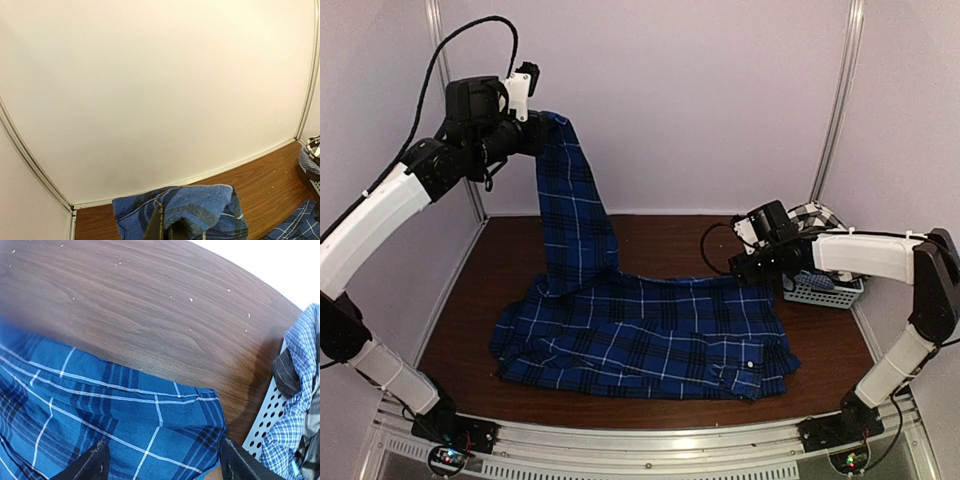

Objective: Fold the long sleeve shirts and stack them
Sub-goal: Pick up the 1/3-folded shirt from the center of the board.

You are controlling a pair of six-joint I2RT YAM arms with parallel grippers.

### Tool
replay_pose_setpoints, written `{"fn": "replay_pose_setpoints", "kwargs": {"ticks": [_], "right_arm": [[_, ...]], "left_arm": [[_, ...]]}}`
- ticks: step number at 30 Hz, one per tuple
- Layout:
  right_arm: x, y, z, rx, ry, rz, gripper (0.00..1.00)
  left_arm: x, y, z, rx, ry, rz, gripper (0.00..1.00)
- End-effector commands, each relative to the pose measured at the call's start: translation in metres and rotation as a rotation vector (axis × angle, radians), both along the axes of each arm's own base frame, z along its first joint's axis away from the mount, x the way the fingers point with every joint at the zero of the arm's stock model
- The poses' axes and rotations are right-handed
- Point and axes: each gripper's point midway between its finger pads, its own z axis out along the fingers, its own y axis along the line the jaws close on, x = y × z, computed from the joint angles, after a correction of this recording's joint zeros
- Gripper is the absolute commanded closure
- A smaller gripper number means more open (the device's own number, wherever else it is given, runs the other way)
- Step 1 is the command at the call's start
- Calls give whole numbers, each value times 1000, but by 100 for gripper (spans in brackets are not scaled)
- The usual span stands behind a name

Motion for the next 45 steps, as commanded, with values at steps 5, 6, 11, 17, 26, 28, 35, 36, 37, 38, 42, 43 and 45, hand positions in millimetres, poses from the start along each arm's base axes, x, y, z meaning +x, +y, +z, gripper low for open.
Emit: {"fn": "replay_pose_setpoints", "kwargs": {"ticks": [5, 6, 11, 17, 26, 28, 35, 36, 37, 38, 42, 43, 45], "right_arm": [[7, 8, 5, -69, -10, 120, 23], [5, 8, 3, -77, 0, 129, 23], [0, 8, -8, -103, 27, 166, 23], [5, 10, -14, -149, 21, 214, 24], [12, 20, -32, -204, 73, 286, 25], [14, 21, -37, -221, 88, 291, 25], [21, 25, -50, -273, 126, 315, 27], [22, 25, -51, -281, 132, 318, 28], [23, 26, -53, -289, 138, 320, 29], [22, 26, -56, -299, 151, 325, 31], [23, 24, -66, -331, 187, 321, 39], [23, 23, -69, -336, 194, 321, 42], [23, 22, -72, -342, 201, 317, 52]], "left_arm": [[-30, -5, 31, -57, -43, -141, 100], [-33, -4, 33, -60, -47, -146, 100], [-41, 0, 34, -50, -45, -156, 100], [-50, 2, 32, -34, -33, -178, 100], [-61, 1, 24, -40, -13, -220, 100], [-62, 1, 26, -40, -15, -225, 100], [-68, -2, 34, -49, -27, -260, 100], [-68, -2, 33, -47, -25, -260, 100], [-68, -2, 33, -45, -24, -260, 100], [-67, -2, 32, -45, -24, -258, 100], [-66, -2, 33, -41, -26, -254, 100], [-66, -2, 34, -40, -27, -251, 100], [-65, 0, 34, -36, -30, -242, 100]]}}
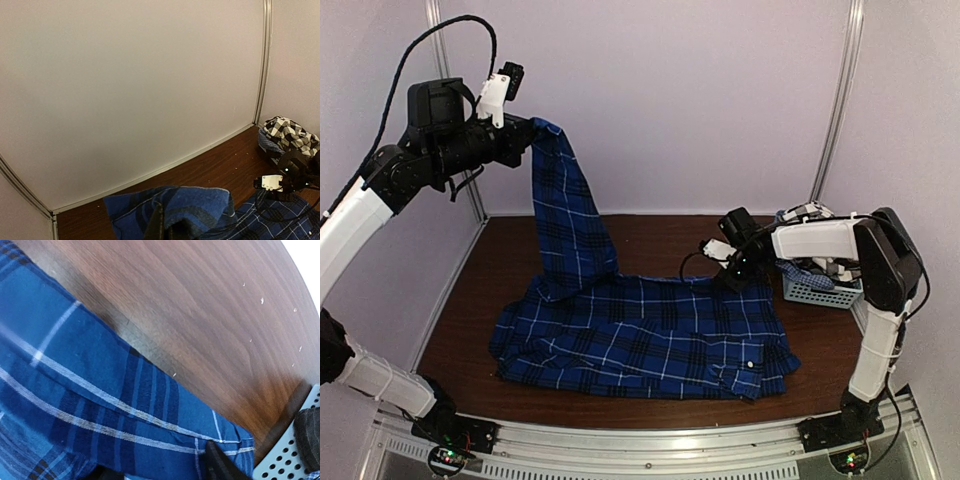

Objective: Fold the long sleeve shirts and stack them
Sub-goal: Pick up the 1/3-folded shirt from the center of the board.

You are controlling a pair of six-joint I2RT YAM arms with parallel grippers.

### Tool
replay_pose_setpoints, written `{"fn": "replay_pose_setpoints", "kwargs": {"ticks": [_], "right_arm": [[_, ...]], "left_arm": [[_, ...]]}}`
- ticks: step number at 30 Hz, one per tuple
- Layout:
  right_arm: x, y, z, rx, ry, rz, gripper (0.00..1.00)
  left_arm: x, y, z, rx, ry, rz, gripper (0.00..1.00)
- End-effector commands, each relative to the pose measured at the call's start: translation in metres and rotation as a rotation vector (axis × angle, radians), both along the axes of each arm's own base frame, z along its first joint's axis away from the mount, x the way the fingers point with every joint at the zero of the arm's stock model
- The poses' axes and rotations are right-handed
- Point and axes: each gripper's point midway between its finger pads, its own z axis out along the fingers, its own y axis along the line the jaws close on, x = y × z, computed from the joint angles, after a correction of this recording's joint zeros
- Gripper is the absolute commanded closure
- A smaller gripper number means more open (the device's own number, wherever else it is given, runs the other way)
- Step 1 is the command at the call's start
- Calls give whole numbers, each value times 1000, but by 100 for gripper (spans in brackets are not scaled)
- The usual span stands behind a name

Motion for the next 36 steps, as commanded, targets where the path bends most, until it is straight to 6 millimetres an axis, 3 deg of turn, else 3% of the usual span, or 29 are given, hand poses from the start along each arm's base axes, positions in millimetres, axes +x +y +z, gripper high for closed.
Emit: {"fn": "replay_pose_setpoints", "kwargs": {"ticks": [1, 5, 16, 22, 26, 36], "right_arm": [[-2, -6, -6, -53, 23, -13, 59], [-5, -10, -4, -54, 17, -37, 77], [-42, -5, 8, -44, 18, -81, 93], [-72, 1, 8, -72, 35, -97, 95], [-90, 0, 6, -102, 48, -118, 95], [-119, -9, 23, -82, 29, -191, 95]], "left_arm": [[-5, 7, 25, -27, -63, 9, 100], [-3, 14, 27, -7, -68, 45, 100], [-19, 41, 46, 57, -122, 114, 100], [-34, 42, 47, 104, -110, 60, 100], [-46, 31, 31, 149, -55, -39, 100], [-68, 35, 6, 199, 22, -107, 100]]}}
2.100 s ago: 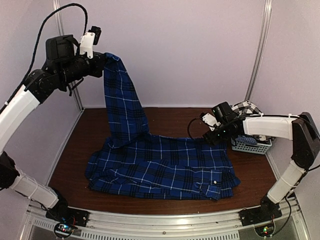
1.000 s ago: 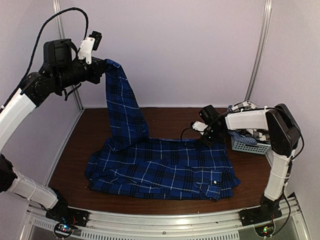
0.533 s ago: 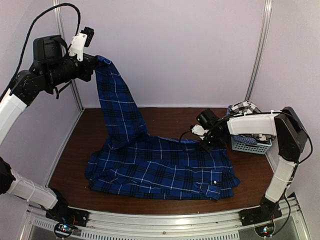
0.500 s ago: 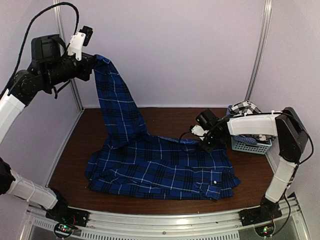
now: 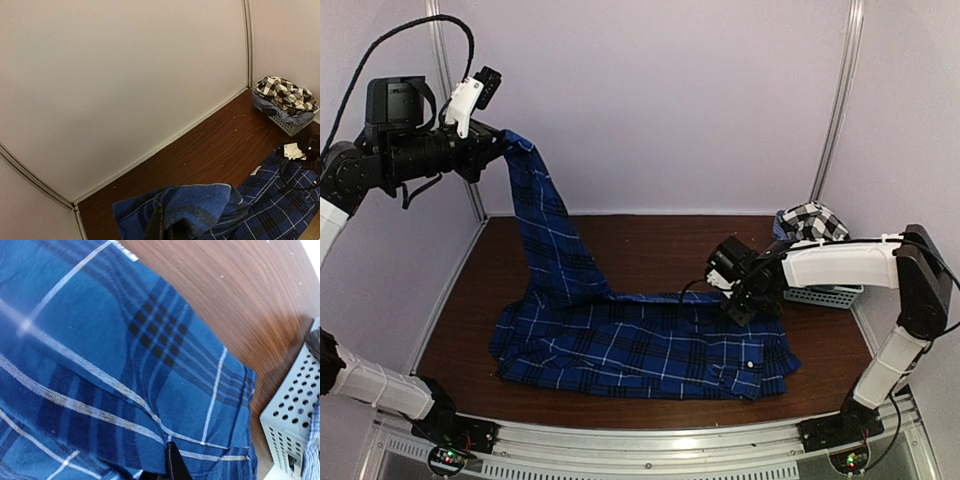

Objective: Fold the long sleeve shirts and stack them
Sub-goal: Pick up the 1/3-folded shirt from the center of the board, then fold the 1/3-folded shirt at the center of the board.

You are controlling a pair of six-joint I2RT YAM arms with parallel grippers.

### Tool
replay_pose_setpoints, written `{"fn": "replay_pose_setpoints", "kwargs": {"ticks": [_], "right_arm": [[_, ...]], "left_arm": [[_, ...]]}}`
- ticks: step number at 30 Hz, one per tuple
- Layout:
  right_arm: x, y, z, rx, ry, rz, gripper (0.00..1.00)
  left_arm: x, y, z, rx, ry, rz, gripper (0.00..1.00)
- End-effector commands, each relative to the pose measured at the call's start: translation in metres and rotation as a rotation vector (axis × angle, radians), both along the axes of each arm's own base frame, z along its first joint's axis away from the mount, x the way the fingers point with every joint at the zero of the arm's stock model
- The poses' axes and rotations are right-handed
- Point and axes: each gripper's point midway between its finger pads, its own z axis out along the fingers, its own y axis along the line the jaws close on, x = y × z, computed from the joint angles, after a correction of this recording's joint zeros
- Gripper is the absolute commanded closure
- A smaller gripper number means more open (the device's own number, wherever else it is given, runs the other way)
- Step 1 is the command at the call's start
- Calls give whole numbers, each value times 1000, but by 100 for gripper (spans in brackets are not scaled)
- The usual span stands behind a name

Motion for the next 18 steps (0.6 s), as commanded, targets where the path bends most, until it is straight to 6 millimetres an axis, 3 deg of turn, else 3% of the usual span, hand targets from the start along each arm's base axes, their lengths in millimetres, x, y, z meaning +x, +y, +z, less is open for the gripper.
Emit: {"fn": "replay_pose_setpoints", "kwargs": {"ticks": [1, 6, 18], "right_arm": [[-11, -11, 17, 6, -36, -74, 95], [-24, -7, 19, 39, -21, -75, 94], [-53, 9, -1, 63, 61, -67, 91]], "left_arm": [[-19, 2, 0, 5, 6, -63, 100], [-31, 2, -3, 9, 32, -101, 100], [-40, -1, 4, -11, 31, -146, 100]]}}
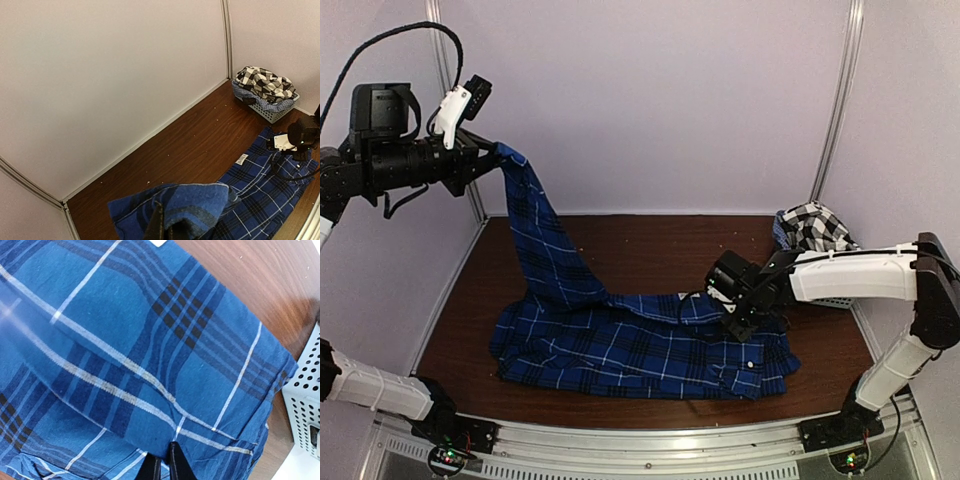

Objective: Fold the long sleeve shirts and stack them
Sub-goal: Fold the 1/3-folded shirt at the center of the board.

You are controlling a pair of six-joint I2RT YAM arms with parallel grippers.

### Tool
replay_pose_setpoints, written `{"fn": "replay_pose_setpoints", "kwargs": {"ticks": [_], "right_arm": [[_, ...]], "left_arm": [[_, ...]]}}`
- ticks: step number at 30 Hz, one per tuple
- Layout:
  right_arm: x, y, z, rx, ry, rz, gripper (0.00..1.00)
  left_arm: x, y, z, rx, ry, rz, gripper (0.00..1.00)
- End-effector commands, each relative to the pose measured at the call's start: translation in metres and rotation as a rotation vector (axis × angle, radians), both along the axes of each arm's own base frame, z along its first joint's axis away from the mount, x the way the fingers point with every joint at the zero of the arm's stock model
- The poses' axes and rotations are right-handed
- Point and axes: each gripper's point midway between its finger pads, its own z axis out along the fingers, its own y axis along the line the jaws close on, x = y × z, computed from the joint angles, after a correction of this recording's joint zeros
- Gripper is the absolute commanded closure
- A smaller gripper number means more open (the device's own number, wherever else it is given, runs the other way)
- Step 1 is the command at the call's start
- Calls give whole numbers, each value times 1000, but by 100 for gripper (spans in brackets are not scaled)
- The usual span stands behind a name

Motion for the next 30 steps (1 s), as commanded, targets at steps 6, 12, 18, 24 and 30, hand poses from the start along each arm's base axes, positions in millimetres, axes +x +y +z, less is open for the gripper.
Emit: {"fn": "replay_pose_setpoints", "kwargs": {"ticks": [6, 12, 18, 24, 30], "right_arm": [[-12, -3, -19, -17, 65, -56, 81], [-17, 3, -8, 16, 55, -50, 61], [-12, 15, 22, 136, -17, -29, 50], [-8, 26, 32, 211, -50, 0, 50], [-2, 29, 24, 201, -46, 1, 51]], "left_arm": [[-20, -12, 6, -19, -2, -133, 100], [-35, -25, -1, -27, 24, -244, 100], [-45, -46, -31, -23, 121, -378, 100], [-34, -63, -81, 12, 255, -406, 100], [-11, -71, -123, 38, 378, -334, 100]]}}
